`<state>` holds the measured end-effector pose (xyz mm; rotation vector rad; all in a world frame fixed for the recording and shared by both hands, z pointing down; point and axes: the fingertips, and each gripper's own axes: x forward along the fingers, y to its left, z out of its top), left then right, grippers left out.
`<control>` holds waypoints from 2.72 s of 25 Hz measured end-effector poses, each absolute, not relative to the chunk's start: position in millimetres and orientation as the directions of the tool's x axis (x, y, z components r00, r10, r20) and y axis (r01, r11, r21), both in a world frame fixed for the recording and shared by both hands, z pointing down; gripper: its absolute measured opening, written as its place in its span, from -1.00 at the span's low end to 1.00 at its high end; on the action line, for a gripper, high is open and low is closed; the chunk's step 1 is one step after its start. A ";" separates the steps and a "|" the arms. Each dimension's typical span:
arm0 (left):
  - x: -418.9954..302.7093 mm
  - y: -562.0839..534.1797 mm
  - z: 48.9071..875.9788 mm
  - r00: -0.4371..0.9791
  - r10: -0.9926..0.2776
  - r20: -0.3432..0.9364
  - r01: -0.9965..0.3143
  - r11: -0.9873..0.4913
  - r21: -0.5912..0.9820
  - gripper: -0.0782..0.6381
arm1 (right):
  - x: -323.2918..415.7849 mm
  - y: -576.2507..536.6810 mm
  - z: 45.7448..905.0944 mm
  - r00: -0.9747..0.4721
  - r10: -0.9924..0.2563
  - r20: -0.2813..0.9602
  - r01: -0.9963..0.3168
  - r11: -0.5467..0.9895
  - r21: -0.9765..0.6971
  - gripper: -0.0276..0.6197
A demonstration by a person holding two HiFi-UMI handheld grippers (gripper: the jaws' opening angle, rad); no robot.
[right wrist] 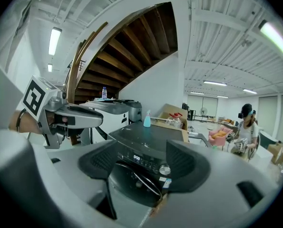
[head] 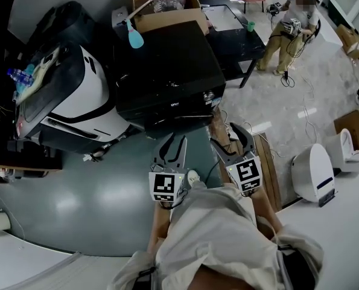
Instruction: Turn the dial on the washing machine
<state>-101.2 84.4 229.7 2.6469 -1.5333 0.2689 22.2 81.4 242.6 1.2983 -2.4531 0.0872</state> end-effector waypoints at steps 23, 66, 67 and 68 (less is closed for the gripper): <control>-89.8 26.2 269.7 0.563 -0.789 0.247 -0.818 -0.575 0.028 -0.45 | 37.3 41.8 278.4 -0.424 -0.790 0.444 -0.852 0.514 0.101 0.07; -64.7 -36.1 411.7 0.463 -0.779 0.423 -0.875 -0.477 0.079 -0.45 | 49.1 -55.1 427.9 -0.454 -0.712 0.535 -0.811 0.579 0.082 -0.01; -64.1 -37.3 414.9 0.463 -0.778 0.424 -0.876 -0.476 0.081 -0.45 | 49.3 -57.3 431.2 -0.452 -0.713 0.535 -0.812 0.578 0.084 -0.01; -63.3 -38.5 418.0 0.463 -0.777 0.426 -0.876 -0.476 0.082 -0.45 | 49.7 -59.6 434.4 -0.450 -0.715 0.535 -0.813 0.576 0.085 -0.01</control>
